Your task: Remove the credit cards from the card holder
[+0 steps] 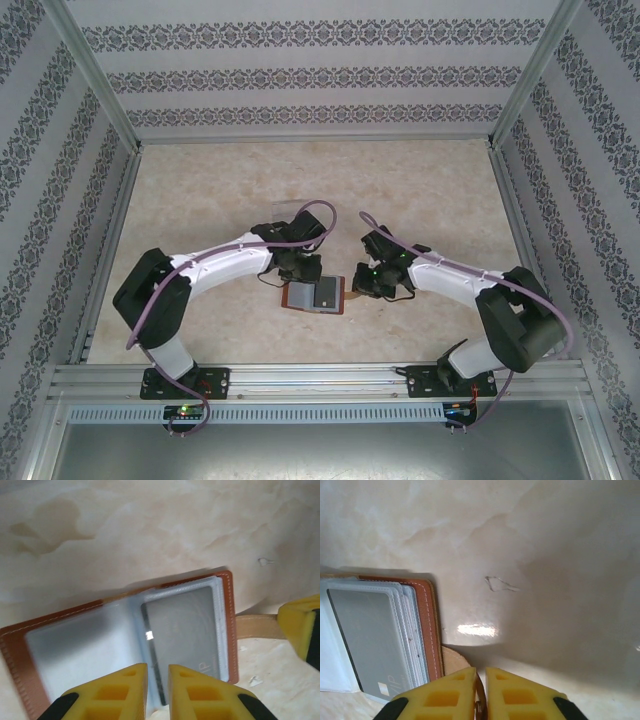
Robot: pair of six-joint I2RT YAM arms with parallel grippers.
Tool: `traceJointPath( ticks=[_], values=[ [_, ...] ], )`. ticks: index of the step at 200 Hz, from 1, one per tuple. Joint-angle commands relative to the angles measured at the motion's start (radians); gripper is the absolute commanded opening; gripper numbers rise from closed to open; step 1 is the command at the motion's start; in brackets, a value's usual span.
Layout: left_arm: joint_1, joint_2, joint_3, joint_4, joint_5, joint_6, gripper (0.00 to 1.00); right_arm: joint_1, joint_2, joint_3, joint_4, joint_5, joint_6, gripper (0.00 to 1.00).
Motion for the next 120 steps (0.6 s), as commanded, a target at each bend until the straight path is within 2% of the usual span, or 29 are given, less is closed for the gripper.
traceJointPath(
  ticks=[1, 51, 120],
  values=[
    [0.010, 0.029, 0.021, 0.072, 0.078, -0.031, 0.18, -0.010, -0.043, -0.009, -0.043, 0.044, 0.015, 0.18],
    [0.038, 0.029, -0.024, 0.110, 0.117, -0.061, 0.18, -0.014, -0.091, 0.034, -0.098, 0.070, 0.011, 0.28],
    [0.070, 0.030, -0.081, 0.137, 0.182, -0.077, 0.17, 0.009, -0.083, 0.095, -0.077, 0.014, 0.038, 0.28]
  ],
)
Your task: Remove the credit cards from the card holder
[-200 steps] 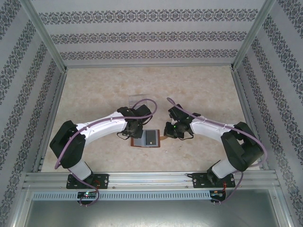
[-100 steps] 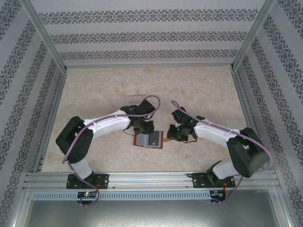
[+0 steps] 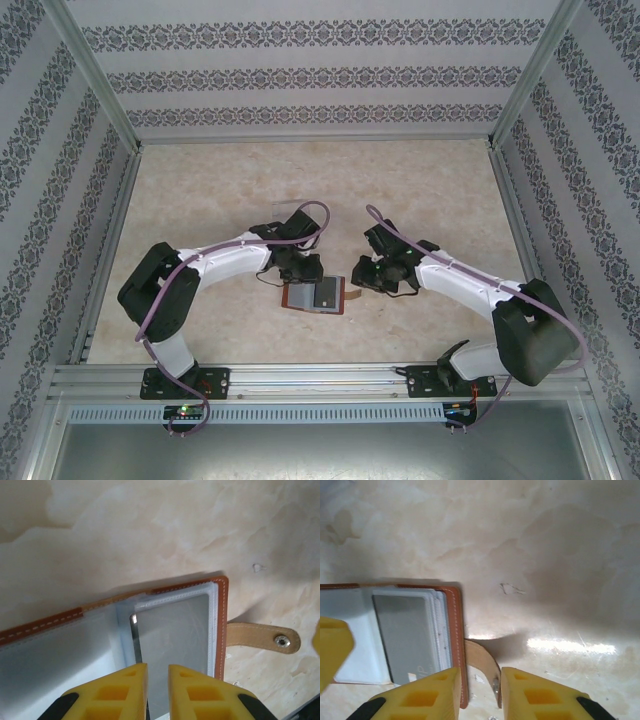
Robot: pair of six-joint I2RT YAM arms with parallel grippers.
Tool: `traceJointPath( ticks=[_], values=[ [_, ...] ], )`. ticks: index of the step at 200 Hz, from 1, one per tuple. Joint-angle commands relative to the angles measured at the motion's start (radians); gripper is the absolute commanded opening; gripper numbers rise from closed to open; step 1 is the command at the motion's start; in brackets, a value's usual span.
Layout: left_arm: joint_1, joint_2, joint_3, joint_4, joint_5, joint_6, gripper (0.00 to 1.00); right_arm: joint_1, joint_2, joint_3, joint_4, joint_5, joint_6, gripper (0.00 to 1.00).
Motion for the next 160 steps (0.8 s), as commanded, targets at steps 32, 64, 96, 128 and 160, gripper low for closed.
traceJointPath(
  ticks=[32, 64, 96, 128, 160],
  values=[
    [0.029, 0.004, -0.041, 0.049, 0.059, -0.021, 0.18, 0.027, 0.046, 0.054, 0.049, -0.069, 0.045, 0.28],
    [0.035, 0.004, -0.057, 0.058, 0.077, -0.026, 0.18, 0.051, 0.103, 0.068, 0.095, -0.096, 0.067, 0.27],
    [0.037, 0.013, -0.063, 0.065, 0.095, -0.028, 0.18, 0.062, 0.160, 0.065, 0.149, -0.122, 0.085, 0.27],
    [0.040, 0.013, -0.079, 0.098, 0.115, -0.047, 0.16, 0.065, 0.208, 0.062, 0.187, -0.138, 0.093, 0.26],
    [0.047, 0.013, -0.092, 0.121, 0.132, -0.060, 0.16, 0.069, 0.234, 0.065, 0.203, -0.151, 0.097, 0.26]
  ],
)
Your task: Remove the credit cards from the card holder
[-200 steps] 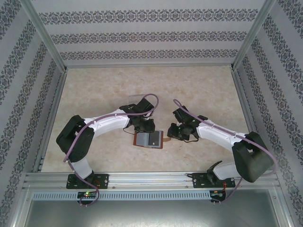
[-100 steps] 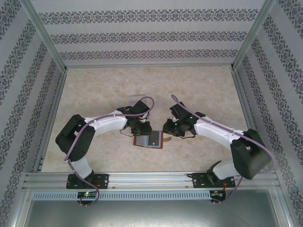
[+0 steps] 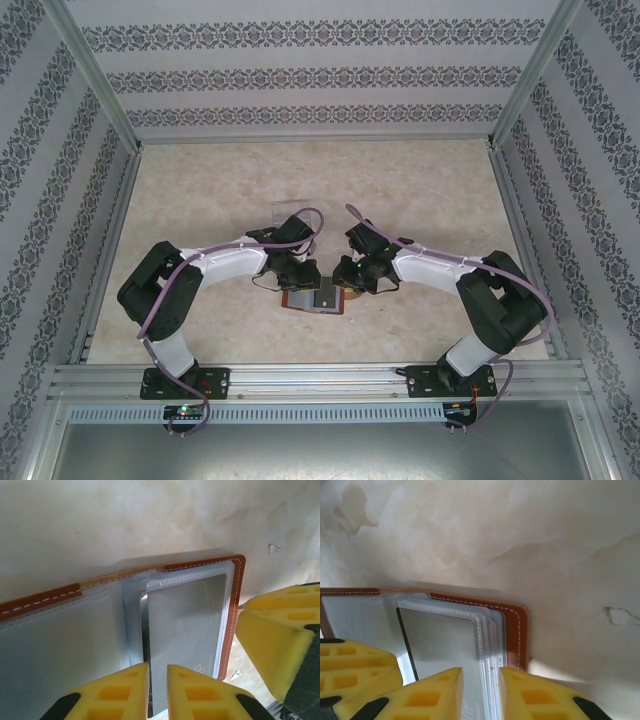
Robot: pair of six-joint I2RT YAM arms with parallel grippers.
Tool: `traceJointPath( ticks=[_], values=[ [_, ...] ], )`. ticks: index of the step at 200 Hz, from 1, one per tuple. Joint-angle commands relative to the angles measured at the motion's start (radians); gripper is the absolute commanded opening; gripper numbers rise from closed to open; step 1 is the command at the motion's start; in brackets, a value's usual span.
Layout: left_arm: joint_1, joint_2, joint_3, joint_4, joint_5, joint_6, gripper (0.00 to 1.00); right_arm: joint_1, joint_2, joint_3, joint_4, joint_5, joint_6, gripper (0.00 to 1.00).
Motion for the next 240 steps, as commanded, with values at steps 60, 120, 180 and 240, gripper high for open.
traceJointPath(
  ticks=[60, 120, 180, 240],
  values=[
    [0.025, 0.027, -0.019, 0.064, 0.040, -0.031, 0.16, 0.016, 0.029, 0.027, 0.032, -0.024, 0.012, 0.26],
    [0.025, 0.042, -0.021, 0.070, 0.045, -0.032, 0.17, 0.017, 0.034, 0.031, 0.039, -0.031, 0.016, 0.26],
    [0.025, 0.049, -0.016, 0.054, 0.036, -0.023, 0.17, 0.017, 0.043, 0.027, 0.075, -0.054, 0.029, 0.26],
    [0.025, 0.027, -0.012, 0.052, 0.033, -0.028, 0.17, 0.018, 0.075, 0.019, 0.089, -0.056, 0.033, 0.25]
  ],
)
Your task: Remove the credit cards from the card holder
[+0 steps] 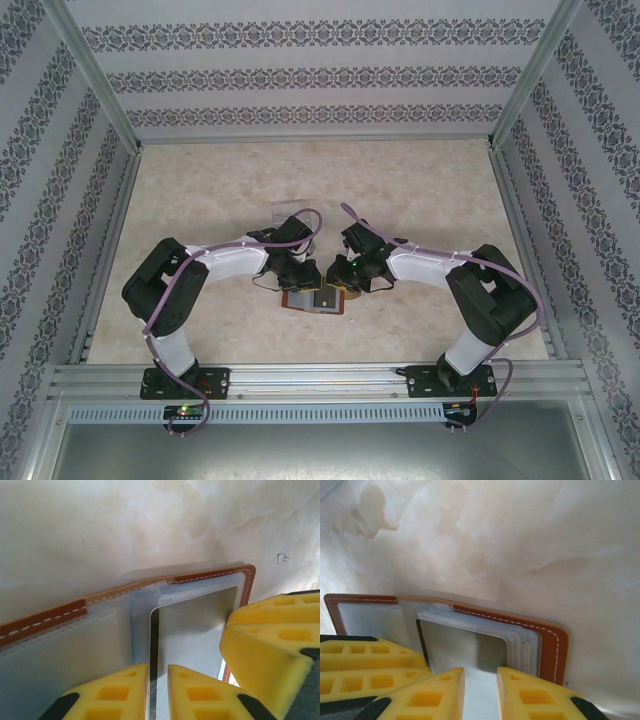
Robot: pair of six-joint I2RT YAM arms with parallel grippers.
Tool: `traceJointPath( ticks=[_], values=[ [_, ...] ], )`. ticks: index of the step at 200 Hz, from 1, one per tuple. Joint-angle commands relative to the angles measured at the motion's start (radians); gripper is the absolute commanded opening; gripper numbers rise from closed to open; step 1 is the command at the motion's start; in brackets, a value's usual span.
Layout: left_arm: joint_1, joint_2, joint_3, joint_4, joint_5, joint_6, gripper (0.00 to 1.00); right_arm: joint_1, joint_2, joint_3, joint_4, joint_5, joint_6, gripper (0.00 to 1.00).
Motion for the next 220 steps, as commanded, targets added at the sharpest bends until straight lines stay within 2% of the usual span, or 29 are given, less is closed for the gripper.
traceJointPath(
  ticks=[1, 101, 127, 196, 220],
  values=[
    [0.010, -0.008, 0.000, 0.010, 0.002, -0.006, 0.17, 0.012, 0.020, 0.011, 0.008, -0.007, 0.011, 0.25],
    [0.011, 0.006, -0.020, 0.064, 0.037, -0.036, 0.19, 0.012, 0.012, 0.008, -0.007, 0.004, 0.003, 0.25],
    [0.012, 0.005, -0.021, 0.066, 0.039, -0.036, 0.15, 0.012, 0.015, 0.006, -0.008, 0.003, 0.004, 0.25],
    [0.012, -0.053, -0.003, -0.018, -0.043, -0.009, 0.12, 0.012, 0.012, 0.011, -0.012, 0.002, 0.003, 0.25],
    [0.012, -0.059, 0.004, -0.035, -0.062, -0.005, 0.15, 0.012, 0.009, 0.011, -0.014, 0.003, 0.003, 0.25]
  ],
)
